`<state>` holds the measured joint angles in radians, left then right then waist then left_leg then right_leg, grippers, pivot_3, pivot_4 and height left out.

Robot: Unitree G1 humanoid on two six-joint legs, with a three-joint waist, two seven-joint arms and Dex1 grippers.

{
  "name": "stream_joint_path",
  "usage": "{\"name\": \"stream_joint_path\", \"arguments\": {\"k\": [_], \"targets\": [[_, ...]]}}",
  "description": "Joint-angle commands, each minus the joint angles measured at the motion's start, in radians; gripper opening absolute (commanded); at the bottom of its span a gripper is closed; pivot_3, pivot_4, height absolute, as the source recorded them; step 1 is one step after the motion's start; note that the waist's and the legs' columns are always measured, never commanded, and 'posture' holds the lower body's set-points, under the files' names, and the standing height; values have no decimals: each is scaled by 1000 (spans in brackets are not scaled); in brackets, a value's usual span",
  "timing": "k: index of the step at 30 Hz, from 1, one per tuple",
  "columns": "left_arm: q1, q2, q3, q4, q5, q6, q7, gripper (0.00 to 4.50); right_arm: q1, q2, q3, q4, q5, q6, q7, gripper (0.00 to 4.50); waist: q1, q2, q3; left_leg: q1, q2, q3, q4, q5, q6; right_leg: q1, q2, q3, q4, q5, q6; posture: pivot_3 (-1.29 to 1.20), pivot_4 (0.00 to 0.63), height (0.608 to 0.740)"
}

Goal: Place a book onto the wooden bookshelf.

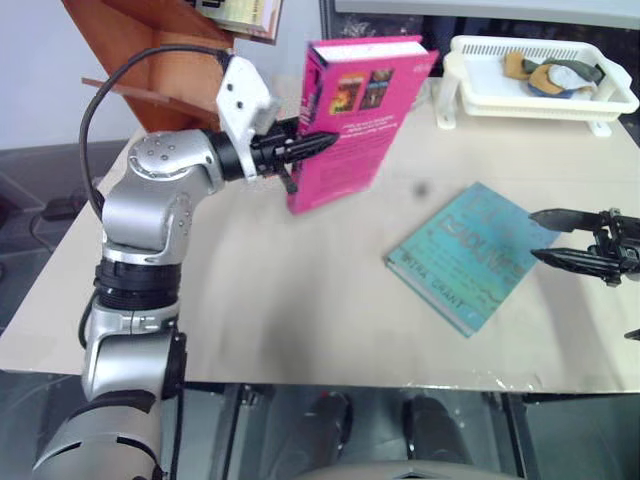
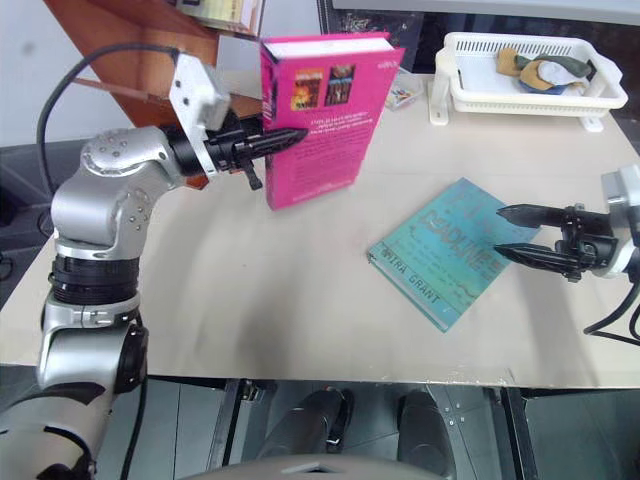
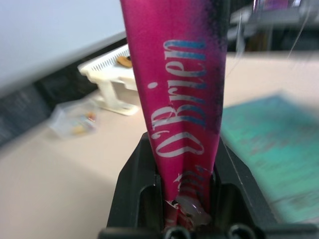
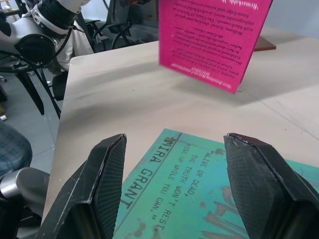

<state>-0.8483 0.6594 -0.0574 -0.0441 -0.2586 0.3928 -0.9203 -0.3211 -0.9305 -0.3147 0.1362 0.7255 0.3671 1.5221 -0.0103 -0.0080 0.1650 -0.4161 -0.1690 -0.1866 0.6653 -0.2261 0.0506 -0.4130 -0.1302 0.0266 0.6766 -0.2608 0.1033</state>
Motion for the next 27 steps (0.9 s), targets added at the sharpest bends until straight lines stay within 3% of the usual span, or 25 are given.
{"name": "stream_joint_path", "arguments": {"k": [1,8,15,27], "targets": [[-37,59,-63,31,168,-238,-7,487,-22,-1,-45,-4,30,-4,13,3177,1,0,0,0,0,0,0,0,0,0,0,0,0,0,0,0,150,740],[-116,121,-118,162,389,-512,47,487,-57,19,-47,10,45,-2,0,3177,0,0,0,0,0,0,0,0,0,0,0,-1,0,0,0,0,150,740],[-219,189,-134,292,515,-719,69,487,-121,32,-55,71,56,-3,10,3177,-2,0,0,0,0,0,-1,0,1,0,0,-1,-1,0,0,0,150,740],[-278,321,-117,419,637,-832,83,487,-202,66,-73,108,122,46,21,3177,-3,0,1,0,0,0,-1,-1,1,-1,4,0,-1,0,0,0,150,740]]}}
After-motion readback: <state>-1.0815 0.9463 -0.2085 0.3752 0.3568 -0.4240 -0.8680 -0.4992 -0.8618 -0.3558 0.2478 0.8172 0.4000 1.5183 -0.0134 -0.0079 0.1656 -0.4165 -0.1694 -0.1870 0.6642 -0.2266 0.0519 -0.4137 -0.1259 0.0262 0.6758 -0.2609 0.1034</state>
